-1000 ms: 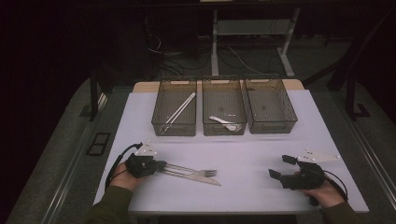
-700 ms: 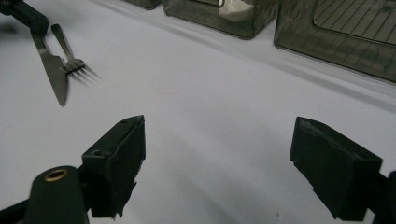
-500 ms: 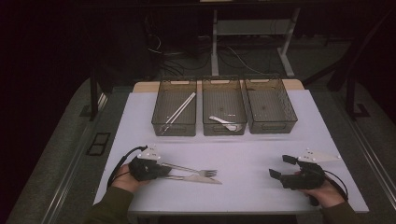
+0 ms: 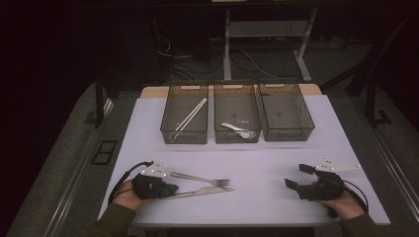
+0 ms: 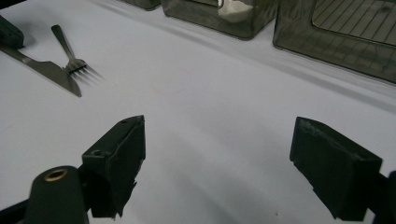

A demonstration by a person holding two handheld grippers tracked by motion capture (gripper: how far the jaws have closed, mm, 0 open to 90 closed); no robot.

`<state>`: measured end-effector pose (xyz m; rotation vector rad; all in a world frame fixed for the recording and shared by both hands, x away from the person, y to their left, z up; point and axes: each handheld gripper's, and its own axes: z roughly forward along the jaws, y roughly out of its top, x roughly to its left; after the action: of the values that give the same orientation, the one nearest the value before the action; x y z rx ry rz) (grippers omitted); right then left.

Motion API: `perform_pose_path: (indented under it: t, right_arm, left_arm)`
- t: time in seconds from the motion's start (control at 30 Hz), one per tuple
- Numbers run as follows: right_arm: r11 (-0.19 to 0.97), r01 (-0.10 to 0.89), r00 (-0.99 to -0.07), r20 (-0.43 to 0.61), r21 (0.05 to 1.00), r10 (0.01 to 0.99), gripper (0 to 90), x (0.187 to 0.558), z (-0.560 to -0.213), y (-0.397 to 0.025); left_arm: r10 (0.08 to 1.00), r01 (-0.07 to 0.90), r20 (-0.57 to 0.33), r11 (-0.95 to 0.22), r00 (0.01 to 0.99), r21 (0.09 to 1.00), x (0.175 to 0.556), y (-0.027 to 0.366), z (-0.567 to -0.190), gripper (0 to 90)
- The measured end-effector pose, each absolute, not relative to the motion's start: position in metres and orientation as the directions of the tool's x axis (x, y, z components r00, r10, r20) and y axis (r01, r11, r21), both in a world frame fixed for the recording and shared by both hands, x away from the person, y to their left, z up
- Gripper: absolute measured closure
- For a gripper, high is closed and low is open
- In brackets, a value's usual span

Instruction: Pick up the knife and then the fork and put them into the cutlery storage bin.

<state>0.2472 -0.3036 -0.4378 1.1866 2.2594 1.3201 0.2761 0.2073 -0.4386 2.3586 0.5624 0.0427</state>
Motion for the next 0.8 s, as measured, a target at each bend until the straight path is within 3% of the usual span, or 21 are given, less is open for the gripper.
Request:
perform_pose_path:
  t: [0.27,0.8]
  right_arm:
    - [0.254,0.515,-0.631,0.162,0.819,0.759,18.3,0.248,-0.438,-0.303]
    - [0.260,0.515,-0.634,0.159,0.817,0.757,18.3,0.247,-0.439,-0.302]
  left_arm:
    - [0.366,0.330,-0.101,-0.642,0.925,0.693,0.268,0.189,-0.428,73.2]
    - [0.334,0.291,-0.071,-0.674,0.940,0.679,0.267,0.166,-0.442,72.6]
